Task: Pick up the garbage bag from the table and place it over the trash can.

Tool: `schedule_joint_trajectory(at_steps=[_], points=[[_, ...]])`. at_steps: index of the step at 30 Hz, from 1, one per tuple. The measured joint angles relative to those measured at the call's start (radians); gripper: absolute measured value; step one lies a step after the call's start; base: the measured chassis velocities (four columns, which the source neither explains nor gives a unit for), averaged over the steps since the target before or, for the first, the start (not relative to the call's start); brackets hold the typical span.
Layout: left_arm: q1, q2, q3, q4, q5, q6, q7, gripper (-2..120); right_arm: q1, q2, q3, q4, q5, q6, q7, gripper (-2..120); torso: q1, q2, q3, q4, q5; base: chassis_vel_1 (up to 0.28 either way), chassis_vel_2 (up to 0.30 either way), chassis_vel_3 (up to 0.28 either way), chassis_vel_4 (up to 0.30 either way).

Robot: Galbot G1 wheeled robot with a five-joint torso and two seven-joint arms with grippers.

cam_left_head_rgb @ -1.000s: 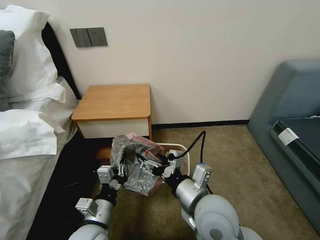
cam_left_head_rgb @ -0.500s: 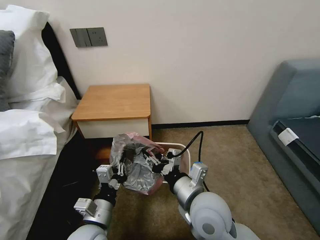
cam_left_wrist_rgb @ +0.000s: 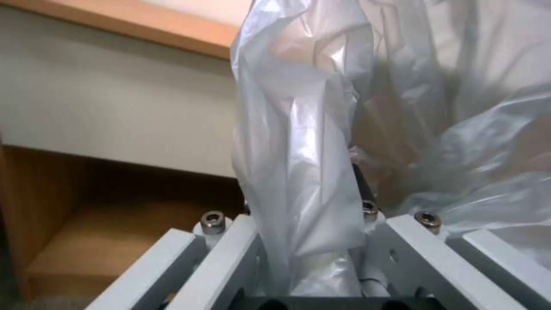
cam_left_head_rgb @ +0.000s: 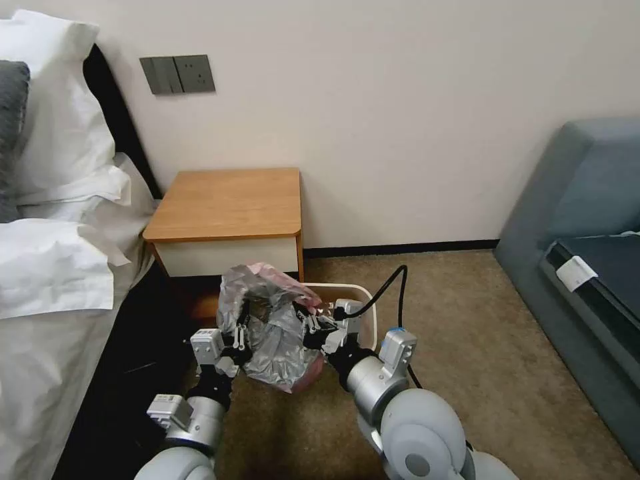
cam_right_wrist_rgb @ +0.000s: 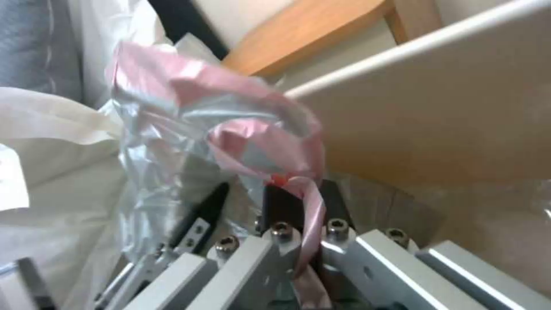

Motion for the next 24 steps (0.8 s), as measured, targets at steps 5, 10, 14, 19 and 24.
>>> schedule_joint_trajectory(at_steps=[5, 10, 14, 19, 24], points=[[-0.004, -0.004, 0.001, 0.006, -0.019, 0.025, -0.047, 7, -0.009, -0.018, 0.009, 0.035, -0.004, 0.001, -0.013, 0, 0.0, 0.0, 0.0, 0.0, 0.0, 0.0, 0.0, 0.0, 0.0], [-0.007, -0.004, 0.002, 0.016, -0.026, 0.032, -0.069, 7, -0.008, -0.033, 0.028, 0.06, -0.004, 0.001, -0.028, 0, 0.0, 0.0, 0.0, 0.0, -0.0001, 0.0, 0.0, 0.0, 0.0], [-0.009, -0.005, 0.002, 0.022, -0.026, 0.036, -0.078, 7, -0.003, -0.043, 0.053, 0.071, -0.004, 0.0, -0.042, 0, 0.0, 0.0, 0.0, 0.0, -0.0001, 0.0, 0.0, 0.0, 0.0], [-0.01, -0.008, 0.004, 0.024, -0.026, 0.036, -0.081, 7, 0.01, -0.054, 0.082, 0.075, -0.005, -0.003, -0.057, 0, 0.0, 0.0, 0.0, 0.0, -0.0001, 0.0, 0.0, 0.0, 0.0], [-0.009, -0.012, 0.005, 0.024, -0.025, 0.037, -0.081, 7, 0.02, -0.062, 0.094, 0.072, -0.024, -0.004, -0.066, 0, 0.0, 0.0, 0.0, 0.0, -0.0001, 0.0, 0.0, 0.0, 0.0]])
